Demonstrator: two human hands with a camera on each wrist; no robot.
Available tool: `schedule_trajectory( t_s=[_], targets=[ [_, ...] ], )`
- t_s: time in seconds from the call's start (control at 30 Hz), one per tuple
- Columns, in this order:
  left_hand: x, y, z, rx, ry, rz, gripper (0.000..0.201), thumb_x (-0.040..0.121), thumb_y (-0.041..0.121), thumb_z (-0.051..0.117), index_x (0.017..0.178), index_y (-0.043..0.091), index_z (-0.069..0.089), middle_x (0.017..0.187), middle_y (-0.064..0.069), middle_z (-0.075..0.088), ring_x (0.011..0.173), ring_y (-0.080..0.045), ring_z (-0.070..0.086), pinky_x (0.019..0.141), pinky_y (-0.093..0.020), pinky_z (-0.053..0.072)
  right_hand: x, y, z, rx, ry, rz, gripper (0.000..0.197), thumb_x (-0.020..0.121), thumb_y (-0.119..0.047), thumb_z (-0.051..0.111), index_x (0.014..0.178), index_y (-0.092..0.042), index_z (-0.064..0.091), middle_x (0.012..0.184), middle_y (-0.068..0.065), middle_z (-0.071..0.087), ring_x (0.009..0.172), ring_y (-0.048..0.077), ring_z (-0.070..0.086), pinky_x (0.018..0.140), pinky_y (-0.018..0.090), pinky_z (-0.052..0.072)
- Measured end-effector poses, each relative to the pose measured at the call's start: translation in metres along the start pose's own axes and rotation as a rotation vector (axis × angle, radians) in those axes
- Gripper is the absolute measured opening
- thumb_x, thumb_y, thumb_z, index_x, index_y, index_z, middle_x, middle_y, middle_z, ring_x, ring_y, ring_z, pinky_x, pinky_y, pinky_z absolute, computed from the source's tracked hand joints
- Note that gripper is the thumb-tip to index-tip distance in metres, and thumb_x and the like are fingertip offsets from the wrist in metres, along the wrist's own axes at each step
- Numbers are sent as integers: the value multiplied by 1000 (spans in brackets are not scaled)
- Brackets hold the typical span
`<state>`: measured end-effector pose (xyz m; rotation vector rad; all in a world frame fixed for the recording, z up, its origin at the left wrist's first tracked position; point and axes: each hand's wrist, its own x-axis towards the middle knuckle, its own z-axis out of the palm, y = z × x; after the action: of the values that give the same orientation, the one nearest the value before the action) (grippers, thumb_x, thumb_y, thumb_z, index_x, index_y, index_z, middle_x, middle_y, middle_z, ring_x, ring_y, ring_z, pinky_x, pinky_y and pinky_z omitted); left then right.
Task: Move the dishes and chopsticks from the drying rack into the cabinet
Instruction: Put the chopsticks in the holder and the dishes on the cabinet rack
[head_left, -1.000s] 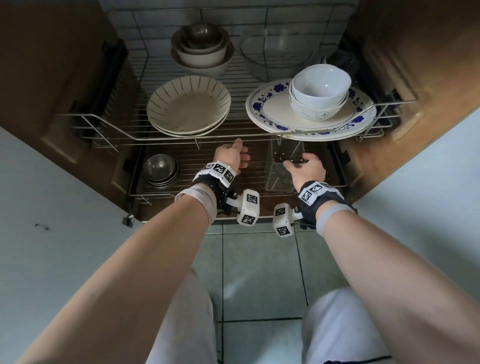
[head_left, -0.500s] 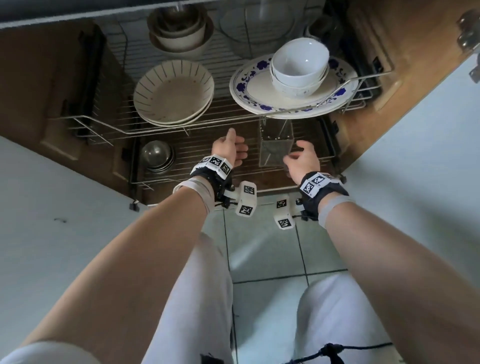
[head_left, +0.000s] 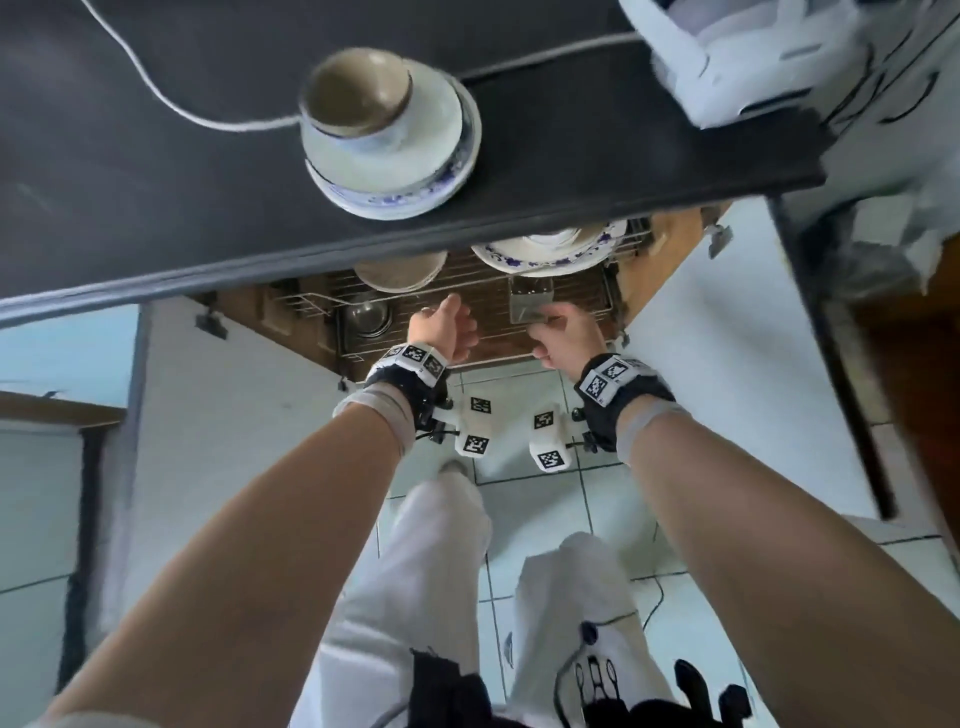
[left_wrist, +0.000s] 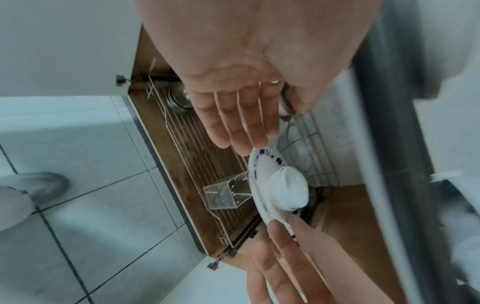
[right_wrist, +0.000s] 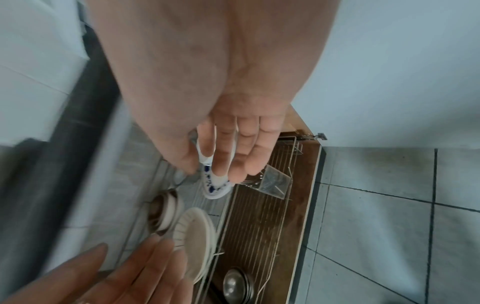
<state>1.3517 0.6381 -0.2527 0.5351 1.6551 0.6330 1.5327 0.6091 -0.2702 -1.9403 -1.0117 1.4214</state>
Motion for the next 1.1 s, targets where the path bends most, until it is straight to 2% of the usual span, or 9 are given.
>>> schedule_trajectory(
  t_s=[0.17, 0.33, 0.4, 0.5, 0.57, 0.67, 0.83, 0.97, 1.1],
  targets=[
    [-93, 86, -58, -64, 116, 33, 34, 100, 36, 52, 74, 15, 61, 69, -2, 64, 60, -21, 60, 58, -28, 48, -76, -122, -24, -7, -3, -96, 25, 96, -29, 63, 117, -16, 66, 85, -3, 72, 67, 17, 66, 69, 34, 57],
    [-116, 144, -93, -119, 233, 91, 46, 99, 53, 48, 98, 8, 57, 84, -9, 59, 86, -29, 61, 89, -45, 54, -89, -201, -21, -66, -2, -141, 55, 95, -55, 48, 108, -4, 64, 84, 9, 68, 81, 35, 68, 80, 51, 57],
    [-111, 159, -102, -121, 256, 80, 65, 89, 62, 54, 123, 6, 54, 110, -15, 63, 106, -33, 62, 105, -52, 50, -80, -219, -14, -91, -11, -110, 65, 90, -68, 42, 114, -11, 60, 97, 4, 63, 94, 32, 63, 83, 44, 50],
    [-89, 179, -107, -81, 273, 41, 105, 67, 76, 53, 149, 12, 39, 139, -14, 56, 127, -37, 56, 112, -56, 42, -55, -236, -7, -59, 10, -45, 73, 91, -69, 45, 144, -19, 42, 137, 6, 53, 122, 29, 54, 96, 39, 40],
    [-72, 195, -107, -50, 252, 30, 111, 61, 79, 55, 149, 13, 40, 134, -11, 55, 125, -35, 56, 112, -54, 42, -33, -246, -2, -24, 9, -24, 83, 91, -68, 49, 153, -17, 31, 153, 10, 41, 135, 31, 47, 102, 40, 37],
    [-43, 211, -108, 27, 198, 31, 94, 79, 74, 60, 146, 10, 45, 121, -9, 55, 115, -30, 56, 110, -51, 45, 1, -259, 13, -42, -15, 39, 96, 86, -73, 53, 158, -17, 21, 159, 11, 33, 141, 33, 40, 109, 42, 34],
    [52, 198, -114, 87, 170, -16, 124, 43, 81, 70, 146, 15, 48, 137, -13, 64, 118, -35, 66, 103, -55, 53, 36, -270, 38, -119, -37, 114, 119, 67, -85, 59, 158, -19, 18, 159, 13, 32, 142, 35, 39, 116, 50, 33],
    [72, 195, -116, 136, 137, -54, 113, 42, 76, 80, 136, 21, 52, 121, -9, 71, 96, -34, 76, 80, -61, 62, 47, -271, 47, -199, 26, 139, 114, 72, -63, 74, 158, -13, 17, 159, 17, 29, 142, 36, 39, 114, 49, 37],
    [54, 194, -109, 142, 95, -60, 86, 42, 48, 81, 119, 15, 63, 110, -16, 77, 93, -35, 77, 79, -60, 63, 44, -266, 47, -292, 29, 157, 107, 72, -58, 74, 154, -11, 23, 152, 18, 32, 134, 38, 45, 109, 46, 42]
  ],
)
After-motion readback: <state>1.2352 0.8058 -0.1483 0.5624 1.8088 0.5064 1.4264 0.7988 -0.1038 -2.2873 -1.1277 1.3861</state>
